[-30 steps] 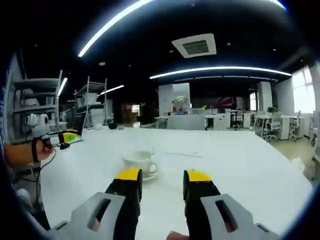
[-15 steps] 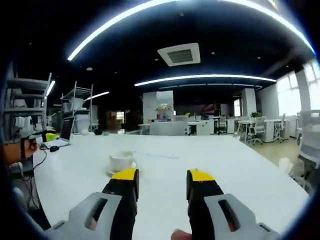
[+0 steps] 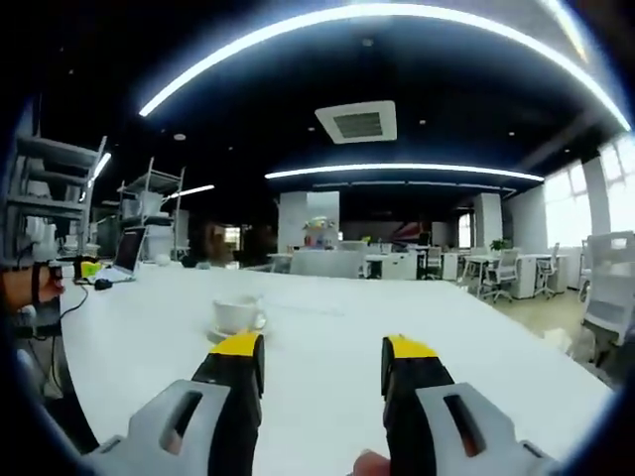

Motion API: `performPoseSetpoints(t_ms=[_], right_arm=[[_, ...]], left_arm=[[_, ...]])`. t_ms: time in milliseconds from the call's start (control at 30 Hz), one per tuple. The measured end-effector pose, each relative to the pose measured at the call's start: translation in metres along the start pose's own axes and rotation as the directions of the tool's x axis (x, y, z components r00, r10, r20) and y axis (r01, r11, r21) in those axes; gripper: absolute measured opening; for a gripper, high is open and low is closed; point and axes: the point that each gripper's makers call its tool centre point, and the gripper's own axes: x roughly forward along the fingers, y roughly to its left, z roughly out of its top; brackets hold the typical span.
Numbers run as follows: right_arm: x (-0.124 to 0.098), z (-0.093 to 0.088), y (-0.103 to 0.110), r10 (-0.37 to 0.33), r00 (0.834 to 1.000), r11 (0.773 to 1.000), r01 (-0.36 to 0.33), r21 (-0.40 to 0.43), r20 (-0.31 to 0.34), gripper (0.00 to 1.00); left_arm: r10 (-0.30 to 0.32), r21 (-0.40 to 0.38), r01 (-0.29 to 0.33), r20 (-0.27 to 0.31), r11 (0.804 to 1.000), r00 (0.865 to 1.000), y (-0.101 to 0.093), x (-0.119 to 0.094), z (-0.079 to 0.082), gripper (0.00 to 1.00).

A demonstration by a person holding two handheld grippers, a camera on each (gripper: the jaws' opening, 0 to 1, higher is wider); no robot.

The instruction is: Tidy tabletop coffee trays, cups and spoons，present forward

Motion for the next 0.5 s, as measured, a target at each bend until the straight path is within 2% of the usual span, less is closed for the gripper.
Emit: performPoseSetpoints(t_ms=[300, 500], right_arm=[[-0.005, -0.002, 0.001, -0.005, 1.000, 1.000, 0.005, 0.020, -0.003, 0.50], [-0.006, 0.000, 0.003, -0.008, 1.000, 1.000, 0.008, 0.023, 0.003, 0.49]], left_arm=[[0.028, -0.008, -0.027, 0.022, 1.000, 0.999, 0.003, -0.009, -0.001, 0.54], [0.026, 0.118, -0.035, 0.079, 0.992, 0.997, -0.005, -0.014, 0.009, 0.54]])
